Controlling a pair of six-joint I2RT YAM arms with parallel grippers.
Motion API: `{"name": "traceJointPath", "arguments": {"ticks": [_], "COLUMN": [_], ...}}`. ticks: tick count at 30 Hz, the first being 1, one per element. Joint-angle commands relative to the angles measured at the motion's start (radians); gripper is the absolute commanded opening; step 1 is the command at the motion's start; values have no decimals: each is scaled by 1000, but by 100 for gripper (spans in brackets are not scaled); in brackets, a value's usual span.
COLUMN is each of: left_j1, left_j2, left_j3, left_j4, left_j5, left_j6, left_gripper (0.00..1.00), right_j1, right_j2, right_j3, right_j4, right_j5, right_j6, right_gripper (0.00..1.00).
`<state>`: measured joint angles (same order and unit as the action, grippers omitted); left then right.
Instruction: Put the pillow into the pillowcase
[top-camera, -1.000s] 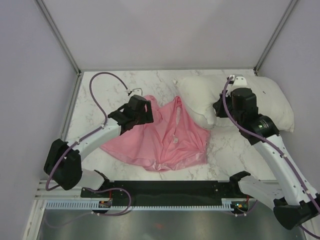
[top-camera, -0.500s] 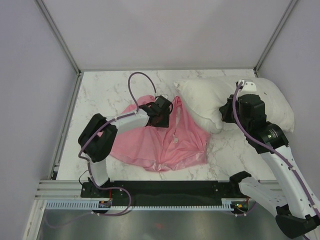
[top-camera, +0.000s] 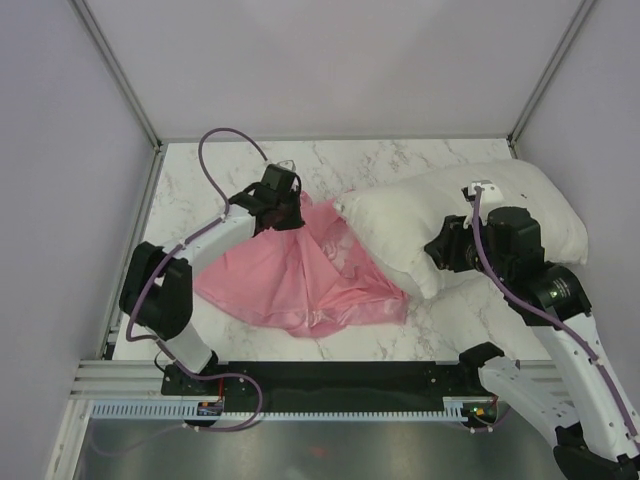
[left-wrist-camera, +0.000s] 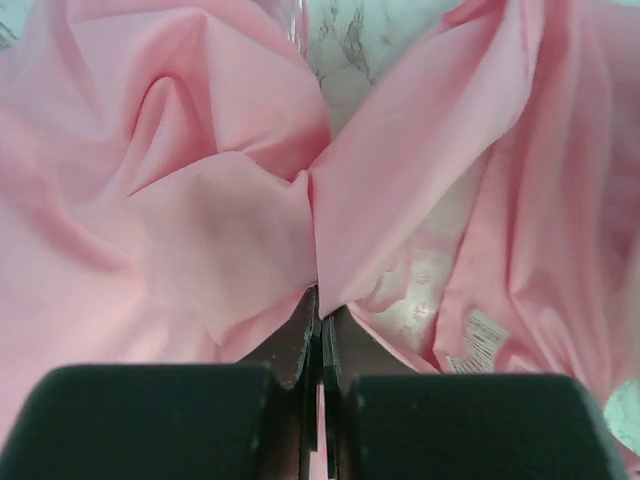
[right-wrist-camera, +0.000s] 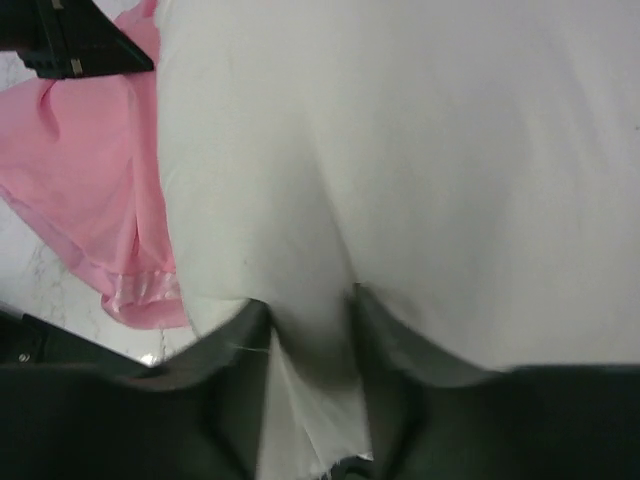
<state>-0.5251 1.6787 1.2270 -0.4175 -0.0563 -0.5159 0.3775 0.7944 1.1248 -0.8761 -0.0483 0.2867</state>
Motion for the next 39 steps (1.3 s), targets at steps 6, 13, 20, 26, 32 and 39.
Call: {"name": "traceJointPath", "arguments": {"ticks": [6, 13, 20, 26, 32, 39], "left_j1": [22, 23, 43, 73, 79, 68], "left_j2": [-56, -37, -69, -103, -90, -118], "left_j3": [-18, -43, -58, -80, -78, -47], "left_j4": [-9, -6, -4, -4, -29, -89], "left_j5": [116, 107, 104, 96, 7, -137], "left_j6": [65, 60, 71, 77, 91, 103], "left_gripper": [2, 2, 2, 2, 2, 12], "right_j1": [-5, 296, 524, 531, 454, 285], "right_j2": [84, 455, 828, 1029, 952, 723], "right_j3": [67, 280, 420, 304, 189, 87], "right_j4": [179, 198, 157, 157, 264, 409], "right_j5": [-168, 85, 384, 688, 716, 391], "right_j6": [-15, -73, -170, -133, -31, 0], "right_gripper": [93, 98, 98, 97, 4, 0]}}
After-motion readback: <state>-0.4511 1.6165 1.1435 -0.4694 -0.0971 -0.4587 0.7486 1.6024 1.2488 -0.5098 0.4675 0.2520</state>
